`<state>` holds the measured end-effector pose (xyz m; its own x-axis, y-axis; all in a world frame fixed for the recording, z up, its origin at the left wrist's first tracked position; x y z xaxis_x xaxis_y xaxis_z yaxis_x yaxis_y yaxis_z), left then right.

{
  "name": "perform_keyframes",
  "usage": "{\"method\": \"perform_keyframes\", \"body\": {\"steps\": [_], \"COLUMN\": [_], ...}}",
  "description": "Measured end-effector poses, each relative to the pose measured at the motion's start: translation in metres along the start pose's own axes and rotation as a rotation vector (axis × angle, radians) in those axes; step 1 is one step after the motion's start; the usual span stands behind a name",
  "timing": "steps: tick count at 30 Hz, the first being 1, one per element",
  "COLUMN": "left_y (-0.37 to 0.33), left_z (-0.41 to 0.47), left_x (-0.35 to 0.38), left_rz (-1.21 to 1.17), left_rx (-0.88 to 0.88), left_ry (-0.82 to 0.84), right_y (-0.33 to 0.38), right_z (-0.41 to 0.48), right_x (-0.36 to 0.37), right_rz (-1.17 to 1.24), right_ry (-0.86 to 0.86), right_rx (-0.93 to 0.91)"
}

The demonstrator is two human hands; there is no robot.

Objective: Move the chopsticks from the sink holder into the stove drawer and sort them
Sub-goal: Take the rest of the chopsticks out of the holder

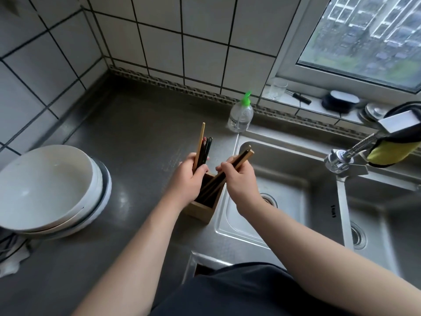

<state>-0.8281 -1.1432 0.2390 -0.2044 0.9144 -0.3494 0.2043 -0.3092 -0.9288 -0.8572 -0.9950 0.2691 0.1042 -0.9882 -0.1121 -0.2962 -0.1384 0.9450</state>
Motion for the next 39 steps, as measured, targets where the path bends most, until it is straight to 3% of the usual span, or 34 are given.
{"method": "perform_keyframes", "body": {"steps": [7,14,22,33,39], "left_y": [-0.009,-0.026,-0.057,-0.139,-0.176], "left_z": [0.000,-0.008,-0.013,-0.030,-0.056], "left_x": [-0.006,-0.019,-0.034,-0.053,-0.025], "left_rz": [-0.042,-0.161,-0.263,-0.296,-0.312], "left_rx": [-0.034,0.051,0.149,0.385,0.494], "left_ry": [-0.060,-0.224,-0.255,-0.272,-0.236], "right_y": [0.006,0.026,0.053,0.118,0.128], "right_z": [-0.004,-0.006,-0.010,-0.051,-0.092], "right_x": [0.004,-0.009,-0.034,-0.096,-0.152], "right_rz": [0.153,0.315,0.406,0.588,0.601], "right_ry": [-0.041,-0.142,-0.190,-0.206,-0.272], "right_rx": [-0.058,-0.065,-0.150,-0.415,-0.567]}}
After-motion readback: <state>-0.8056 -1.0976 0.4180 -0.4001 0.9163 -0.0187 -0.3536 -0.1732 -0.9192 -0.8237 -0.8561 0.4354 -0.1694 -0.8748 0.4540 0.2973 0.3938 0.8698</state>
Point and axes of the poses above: each hand's wrist, its own z-axis towards the middle knuckle, its own x-axis out of the palm, y = z × x, the point moved 8 cm from there along z, towards the middle knuckle, and after that the axes turned 1 degree about x, right-handed, at the moved point
